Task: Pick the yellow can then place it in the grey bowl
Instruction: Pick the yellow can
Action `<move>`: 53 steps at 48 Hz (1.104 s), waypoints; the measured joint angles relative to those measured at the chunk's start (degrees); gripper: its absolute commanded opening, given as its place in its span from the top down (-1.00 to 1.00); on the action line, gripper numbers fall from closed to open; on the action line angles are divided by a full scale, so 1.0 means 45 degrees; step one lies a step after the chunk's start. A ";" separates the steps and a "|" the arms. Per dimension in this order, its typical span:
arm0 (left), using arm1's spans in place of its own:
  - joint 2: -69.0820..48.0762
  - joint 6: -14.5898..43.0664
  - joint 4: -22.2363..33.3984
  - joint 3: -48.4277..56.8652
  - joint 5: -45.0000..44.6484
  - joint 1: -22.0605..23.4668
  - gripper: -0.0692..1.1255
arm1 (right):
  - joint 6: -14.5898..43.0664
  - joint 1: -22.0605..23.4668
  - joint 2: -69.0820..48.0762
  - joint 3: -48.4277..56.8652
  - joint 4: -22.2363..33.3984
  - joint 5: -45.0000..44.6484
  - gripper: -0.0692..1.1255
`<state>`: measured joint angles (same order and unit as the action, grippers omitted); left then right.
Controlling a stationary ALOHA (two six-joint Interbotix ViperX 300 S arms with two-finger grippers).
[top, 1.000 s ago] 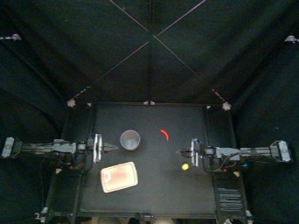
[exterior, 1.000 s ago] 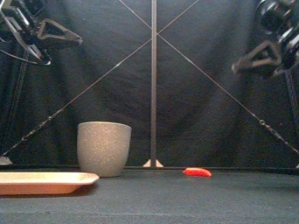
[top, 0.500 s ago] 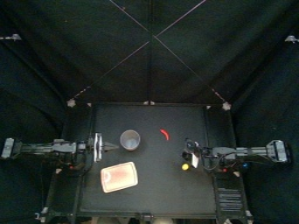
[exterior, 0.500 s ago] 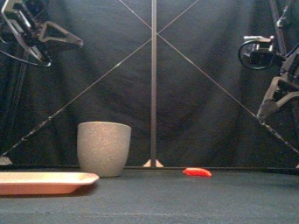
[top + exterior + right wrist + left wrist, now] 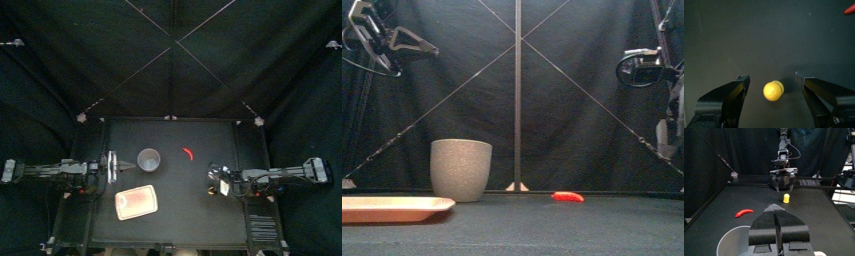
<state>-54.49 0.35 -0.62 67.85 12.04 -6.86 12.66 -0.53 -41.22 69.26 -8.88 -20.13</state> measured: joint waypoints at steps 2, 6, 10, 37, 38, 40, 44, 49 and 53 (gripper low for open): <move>0.0000 0.0000 0.0000 0.0000 0.0020 -0.0020 0.93 | 0.0020 -0.0156 0.0059 0.0000 -0.0156 -0.0234 -0.84; 0.0000 0.0000 -0.0020 -0.0039 0.0078 -0.0098 0.93 | 0.0215 -0.0352 0.0254 0.0000 -0.0488 -0.0449 -0.84; 0.0000 0.0000 0.0000 -0.0117 0.0137 -0.0176 0.93 | 0.0430 -0.0547 0.0488 0.0020 -0.0586 -0.0469 -0.84; 0.0000 0.0000 -0.0020 -0.0137 0.0195 -0.0371 0.93 | 0.0898 -0.0781 0.2988 0.0117 -0.0215 0.0195 -0.82; 0.0000 0.0000 -0.0020 -0.0117 0.0176 -0.0371 0.93 | 0.0898 -0.0781 0.3047 0.0117 -0.0234 0.0234 -0.81; 0.0000 0.0000 -0.0020 -0.0117 0.0195 -0.0371 0.93 | 0.0898 -0.0781 0.3125 0.0137 -0.0273 0.0313 -0.79; 0.0000 0.0000 -0.0020 -0.0098 0.0195 -0.0371 0.93 | 0.0898 -0.0762 0.3320 0.0137 -0.0332 0.0469 -0.71; 0.0000 0.0000 -0.0039 -0.0039 0.0195 -0.0430 0.93 | 0.0898 -0.0762 0.3418 0.0137 -0.0410 0.0664 -0.56; 0.0000 0.0000 -0.0020 0.0000 0.0195 -0.0508 0.93 | 0.0898 -0.0742 0.3496 0.0156 -0.0410 0.0723 -0.44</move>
<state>-54.49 0.35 -0.70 67.85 12.92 -9.14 16.70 -3.87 -25.49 69.96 -10.72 -16.88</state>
